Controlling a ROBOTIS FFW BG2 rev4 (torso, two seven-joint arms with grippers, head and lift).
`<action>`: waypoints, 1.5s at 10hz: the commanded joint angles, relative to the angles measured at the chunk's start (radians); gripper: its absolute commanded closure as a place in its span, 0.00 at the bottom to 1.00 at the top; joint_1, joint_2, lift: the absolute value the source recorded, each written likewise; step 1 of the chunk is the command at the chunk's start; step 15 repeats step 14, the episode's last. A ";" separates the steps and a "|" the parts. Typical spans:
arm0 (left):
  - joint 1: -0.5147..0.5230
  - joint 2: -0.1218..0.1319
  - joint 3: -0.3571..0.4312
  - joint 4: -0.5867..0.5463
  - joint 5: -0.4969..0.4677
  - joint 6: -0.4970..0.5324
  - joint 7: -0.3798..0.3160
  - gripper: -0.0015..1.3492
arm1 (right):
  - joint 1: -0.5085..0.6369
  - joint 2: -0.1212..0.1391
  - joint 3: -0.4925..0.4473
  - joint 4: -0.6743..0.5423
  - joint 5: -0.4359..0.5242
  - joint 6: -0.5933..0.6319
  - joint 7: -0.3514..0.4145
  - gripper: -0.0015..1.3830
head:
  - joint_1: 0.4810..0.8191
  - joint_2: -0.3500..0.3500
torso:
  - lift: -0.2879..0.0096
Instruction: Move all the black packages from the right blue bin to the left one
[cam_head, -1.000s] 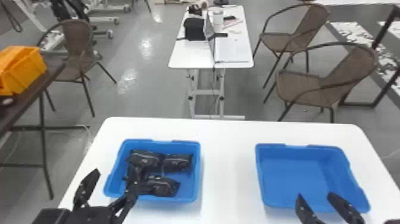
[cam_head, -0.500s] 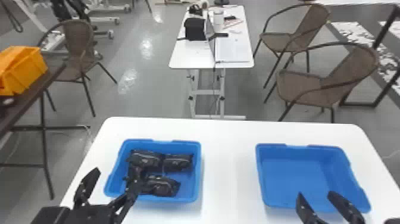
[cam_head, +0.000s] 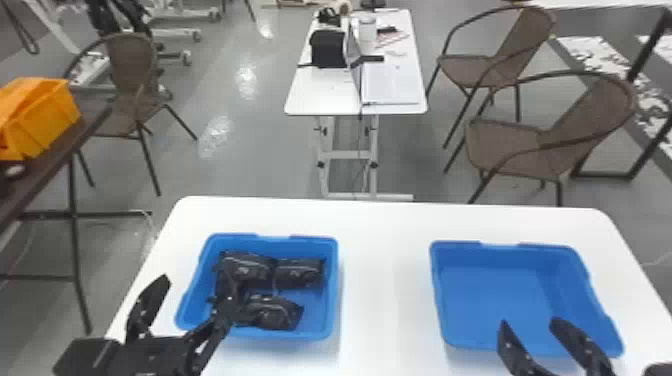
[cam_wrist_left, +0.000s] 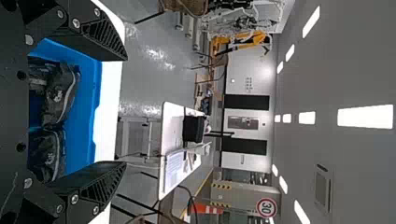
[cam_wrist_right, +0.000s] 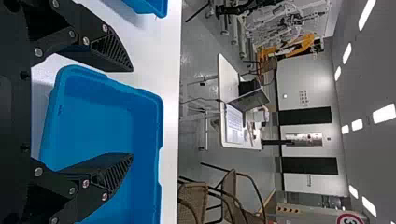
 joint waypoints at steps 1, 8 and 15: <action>0.000 0.001 -0.002 0.000 0.001 0.000 -0.001 0.19 | -0.005 0.002 0.000 0.000 0.002 -0.001 0.000 0.30 | 0.63 0.60 | 0.97; 0.002 0.000 -0.005 0.000 0.003 -0.004 0.001 0.19 | -0.012 0.002 0.000 0.002 0.003 -0.001 0.002 0.30 | 0.63 0.60 | 0.97; 0.000 0.000 -0.008 0.002 0.004 -0.004 -0.001 0.19 | -0.021 0.002 0.000 0.008 0.000 -0.001 0.015 0.30 | 0.63 0.60 | 0.97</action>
